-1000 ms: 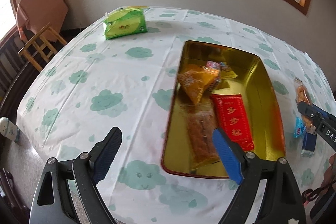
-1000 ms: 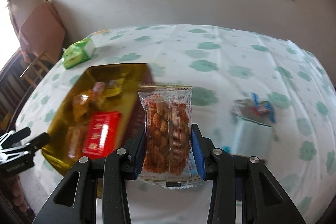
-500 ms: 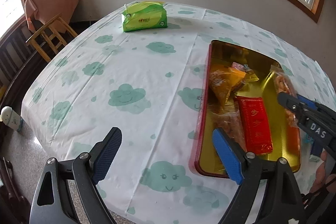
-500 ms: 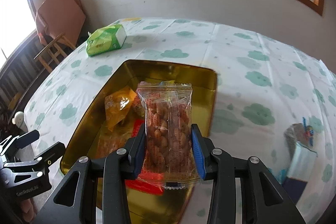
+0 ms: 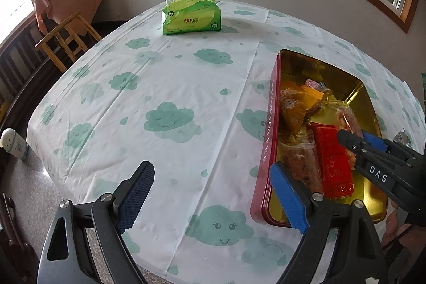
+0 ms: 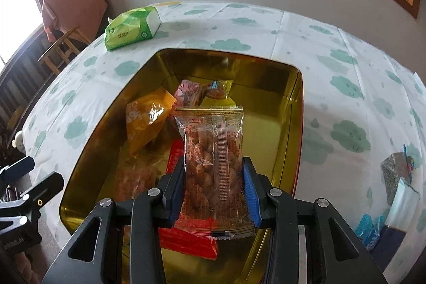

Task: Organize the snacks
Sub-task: 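Carry the twist snack bag over the gold tray and open the right gripper, then move the right tool to the blue-and-white packet and grasp it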

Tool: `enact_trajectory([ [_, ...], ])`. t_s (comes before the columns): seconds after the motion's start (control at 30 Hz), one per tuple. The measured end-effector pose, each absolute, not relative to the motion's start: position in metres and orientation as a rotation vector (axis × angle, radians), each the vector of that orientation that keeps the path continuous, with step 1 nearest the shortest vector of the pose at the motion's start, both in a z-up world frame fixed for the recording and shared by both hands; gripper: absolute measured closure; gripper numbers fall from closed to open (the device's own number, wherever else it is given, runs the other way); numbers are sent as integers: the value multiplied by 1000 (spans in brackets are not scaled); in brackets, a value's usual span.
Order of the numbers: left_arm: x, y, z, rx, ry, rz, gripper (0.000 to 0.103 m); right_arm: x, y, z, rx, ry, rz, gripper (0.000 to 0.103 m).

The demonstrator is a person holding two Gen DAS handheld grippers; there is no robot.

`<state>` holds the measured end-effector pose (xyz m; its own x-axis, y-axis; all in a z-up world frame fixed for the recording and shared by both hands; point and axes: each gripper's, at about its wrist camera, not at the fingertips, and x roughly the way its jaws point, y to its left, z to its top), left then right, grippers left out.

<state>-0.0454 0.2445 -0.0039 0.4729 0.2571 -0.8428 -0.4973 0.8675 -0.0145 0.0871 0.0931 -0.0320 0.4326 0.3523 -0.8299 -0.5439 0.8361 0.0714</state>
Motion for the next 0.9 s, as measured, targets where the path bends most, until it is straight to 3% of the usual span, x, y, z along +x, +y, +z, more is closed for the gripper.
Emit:
enact_trajectory([
  [0.43, -47, 239, -2, -273, 970, 459, 17, 72, 69, -4, -176, 894, 571, 62],
  [0.77, -46, 216, 2, -250, 964, 411, 17, 75, -17, 8, -149, 857, 349, 61],
  [0.9, -45, 207, 4, -243, 963, 394, 17, 77, -64, 1, -137, 879, 237, 56],
])
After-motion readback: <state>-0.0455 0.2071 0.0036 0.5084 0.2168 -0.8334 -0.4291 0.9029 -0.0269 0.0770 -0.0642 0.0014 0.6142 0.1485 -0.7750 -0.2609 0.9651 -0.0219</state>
